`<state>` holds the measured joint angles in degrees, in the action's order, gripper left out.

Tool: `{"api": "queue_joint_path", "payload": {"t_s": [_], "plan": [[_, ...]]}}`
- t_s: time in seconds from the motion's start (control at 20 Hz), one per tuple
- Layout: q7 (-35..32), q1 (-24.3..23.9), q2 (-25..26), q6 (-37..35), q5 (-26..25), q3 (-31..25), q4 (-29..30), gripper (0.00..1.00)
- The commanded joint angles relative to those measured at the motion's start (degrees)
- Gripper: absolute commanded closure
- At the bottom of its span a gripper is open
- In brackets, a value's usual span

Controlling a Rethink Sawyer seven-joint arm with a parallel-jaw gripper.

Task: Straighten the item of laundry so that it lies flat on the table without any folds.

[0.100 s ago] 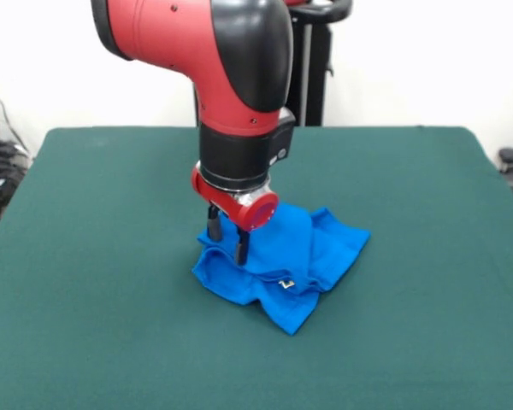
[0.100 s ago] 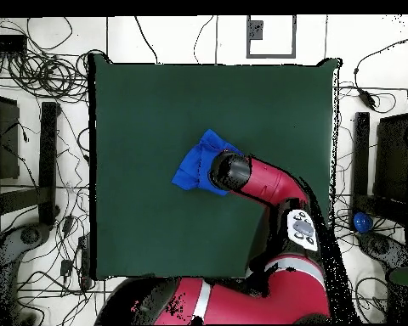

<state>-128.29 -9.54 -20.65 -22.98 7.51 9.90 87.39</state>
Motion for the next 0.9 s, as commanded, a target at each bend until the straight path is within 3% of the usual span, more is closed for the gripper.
{"api": "queue_joint_path", "payload": {"t_s": [0.05,0.9], "plan": [[-3.8,1.0,5.2,1.1,-3.0,-2.5,2.5,0.00],[-3.2,-0.8,5.1,0.4,-4.5,-2.9,1.6,0.00]]}}
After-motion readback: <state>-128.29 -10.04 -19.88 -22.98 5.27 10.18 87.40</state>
